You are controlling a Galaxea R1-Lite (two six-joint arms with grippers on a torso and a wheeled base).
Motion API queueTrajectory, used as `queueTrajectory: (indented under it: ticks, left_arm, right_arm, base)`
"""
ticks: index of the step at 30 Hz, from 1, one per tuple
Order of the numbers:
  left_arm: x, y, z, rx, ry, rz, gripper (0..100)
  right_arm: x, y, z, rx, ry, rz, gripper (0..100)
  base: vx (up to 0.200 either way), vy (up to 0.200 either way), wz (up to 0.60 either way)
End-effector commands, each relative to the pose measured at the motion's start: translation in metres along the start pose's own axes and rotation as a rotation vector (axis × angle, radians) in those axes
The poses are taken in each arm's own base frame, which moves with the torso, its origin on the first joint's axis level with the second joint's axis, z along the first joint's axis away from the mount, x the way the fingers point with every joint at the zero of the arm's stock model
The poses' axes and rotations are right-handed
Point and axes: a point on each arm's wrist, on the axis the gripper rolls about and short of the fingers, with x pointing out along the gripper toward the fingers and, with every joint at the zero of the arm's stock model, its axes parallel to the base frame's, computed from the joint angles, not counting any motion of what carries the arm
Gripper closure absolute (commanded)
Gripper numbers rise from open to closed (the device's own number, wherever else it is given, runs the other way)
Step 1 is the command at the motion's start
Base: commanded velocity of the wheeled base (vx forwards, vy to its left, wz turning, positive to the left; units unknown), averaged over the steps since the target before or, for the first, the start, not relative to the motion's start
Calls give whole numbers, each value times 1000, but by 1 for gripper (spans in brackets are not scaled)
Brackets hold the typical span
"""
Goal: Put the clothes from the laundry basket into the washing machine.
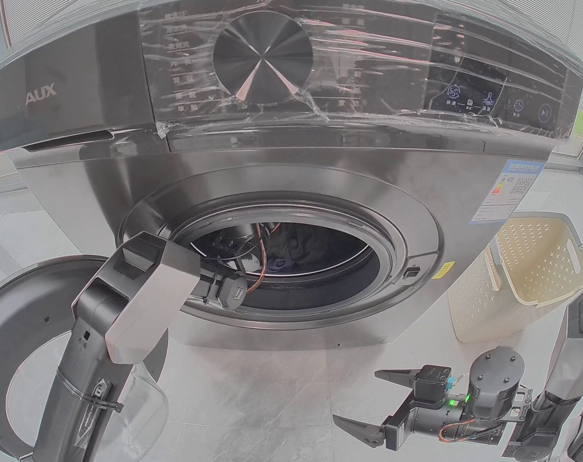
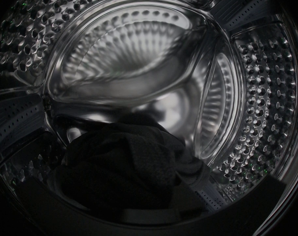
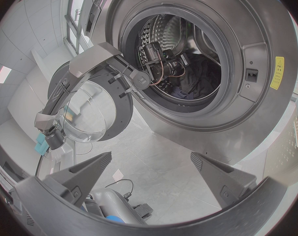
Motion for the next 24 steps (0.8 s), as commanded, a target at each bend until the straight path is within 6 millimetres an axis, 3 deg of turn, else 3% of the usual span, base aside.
queueTrajectory:
  ticks: [1,2,11,16,18,19,24]
  left_arm:
    - [-1,11,-21,14,36,19,100]
    - [-1,12,-24,15,37,19,0]
    - [-10,6,-24,18,69,14,0]
    - [-44,-19,-29,29,163,-39,0]
    - [-44,-19,-29,29,163,-39,0]
    - [-58,-28,-29,58,194,-69,0]
    - [-80,-35,-25,121,231,-130,0]
  right_arm:
    - [1,1,-2,2,8,3,0]
    - [1,1,-2,4,9,4,0]
    - [1,1,-3,4,17,3,0]
    - [0,1,-5,4,26,2,0]
    - [0,1,-5,4,26,2,0]
    - [-2,0,-6,4,34,1,0]
    - [-8,0,-10,5,55,-4,0]
  base:
    - [0,0,0]
    - [0,0,0]
    - [0,0,0]
    - [0,0,0]
    - [0,0,0]
    - [0,0,0]
    - [0,0,0]
